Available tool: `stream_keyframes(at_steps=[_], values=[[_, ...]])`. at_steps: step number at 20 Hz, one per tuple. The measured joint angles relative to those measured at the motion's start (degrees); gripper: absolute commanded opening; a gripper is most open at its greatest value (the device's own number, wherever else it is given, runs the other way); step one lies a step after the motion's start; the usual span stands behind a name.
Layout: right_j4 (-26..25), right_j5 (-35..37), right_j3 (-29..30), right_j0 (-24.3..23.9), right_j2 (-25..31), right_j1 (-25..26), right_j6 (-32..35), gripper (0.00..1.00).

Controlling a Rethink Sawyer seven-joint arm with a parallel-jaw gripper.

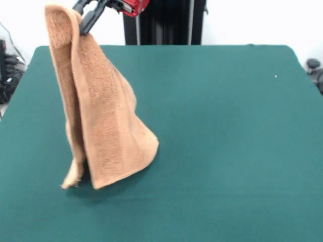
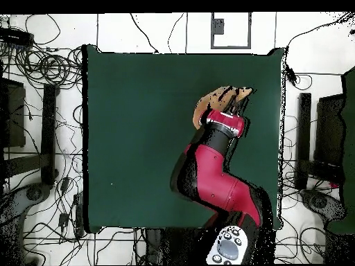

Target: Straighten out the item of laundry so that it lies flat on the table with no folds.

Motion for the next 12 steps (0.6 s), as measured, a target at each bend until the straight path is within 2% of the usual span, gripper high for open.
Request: stream_keyframes(at_steps=[7, 12], values=[[-0.54, 0.53, 3.76, 0.01, 1.92, -0.03, 0.38, 0.00], [-0.51, 4.10, 6.84, 0.07, 3.43, -0.80, 0.38, 0.00]])
